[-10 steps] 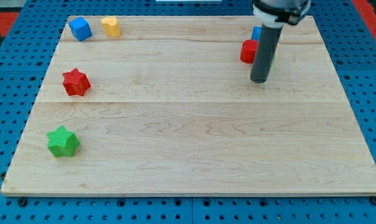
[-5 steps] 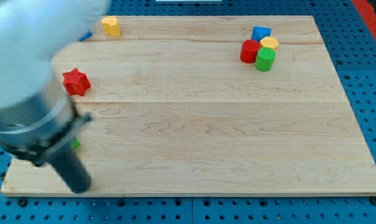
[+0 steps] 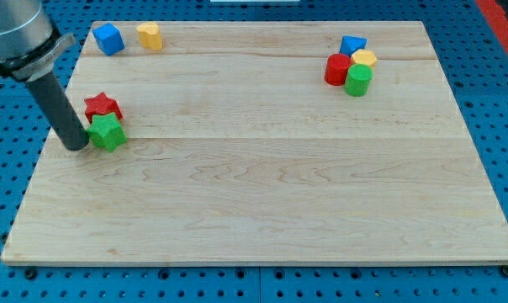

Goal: Keep green star on top left side of red circle

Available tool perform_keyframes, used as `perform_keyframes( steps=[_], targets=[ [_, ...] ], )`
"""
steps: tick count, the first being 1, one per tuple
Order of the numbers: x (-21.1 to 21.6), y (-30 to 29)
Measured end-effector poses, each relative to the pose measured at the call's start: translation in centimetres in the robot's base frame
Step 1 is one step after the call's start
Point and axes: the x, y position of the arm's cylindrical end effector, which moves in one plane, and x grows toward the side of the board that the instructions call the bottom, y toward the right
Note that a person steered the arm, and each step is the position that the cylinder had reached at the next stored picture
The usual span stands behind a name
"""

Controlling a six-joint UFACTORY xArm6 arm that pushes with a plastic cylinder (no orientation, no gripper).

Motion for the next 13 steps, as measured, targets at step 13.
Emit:
perform_keyframes(
  steps=[13],
  targets=[
    [-4.4, 22.9]
  ],
)
